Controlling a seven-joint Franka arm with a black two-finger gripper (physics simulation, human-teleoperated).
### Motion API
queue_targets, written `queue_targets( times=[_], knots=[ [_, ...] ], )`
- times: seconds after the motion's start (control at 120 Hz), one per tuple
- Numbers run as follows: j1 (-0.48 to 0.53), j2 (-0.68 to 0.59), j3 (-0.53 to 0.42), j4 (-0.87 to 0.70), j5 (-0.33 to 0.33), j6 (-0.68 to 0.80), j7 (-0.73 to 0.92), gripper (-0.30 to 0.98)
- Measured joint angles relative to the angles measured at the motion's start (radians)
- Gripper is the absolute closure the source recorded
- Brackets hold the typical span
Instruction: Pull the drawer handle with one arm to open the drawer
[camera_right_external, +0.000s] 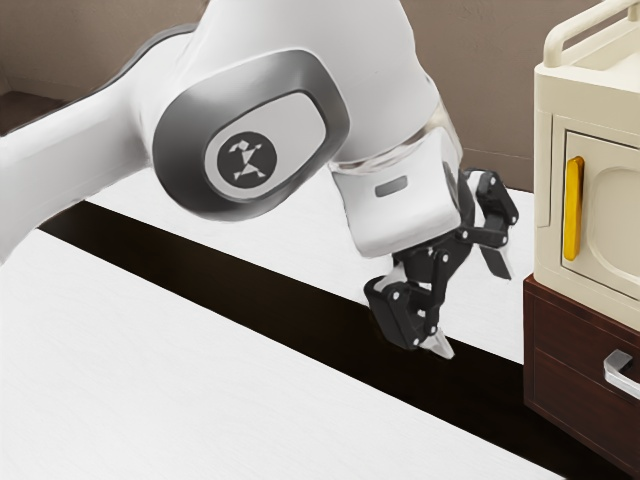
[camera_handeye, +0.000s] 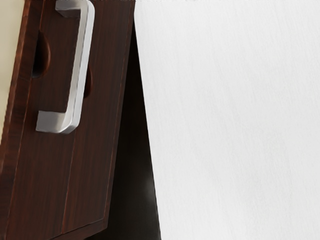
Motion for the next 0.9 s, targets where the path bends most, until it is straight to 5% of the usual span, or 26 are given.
queue_targets(
  times=[0.133,0.45,0.9],
  knots=[
    [0.065,0.128,-0.064,0.116,-0.003,0.072,0.026,0.00],
    [-0.057,0.323,-0.103,0.261,0.046,0.139,0.058,0.01],
    [-0.057,0.363,-0.087,0.279,0.100,0.157,0.069,0.17]
  ],
)
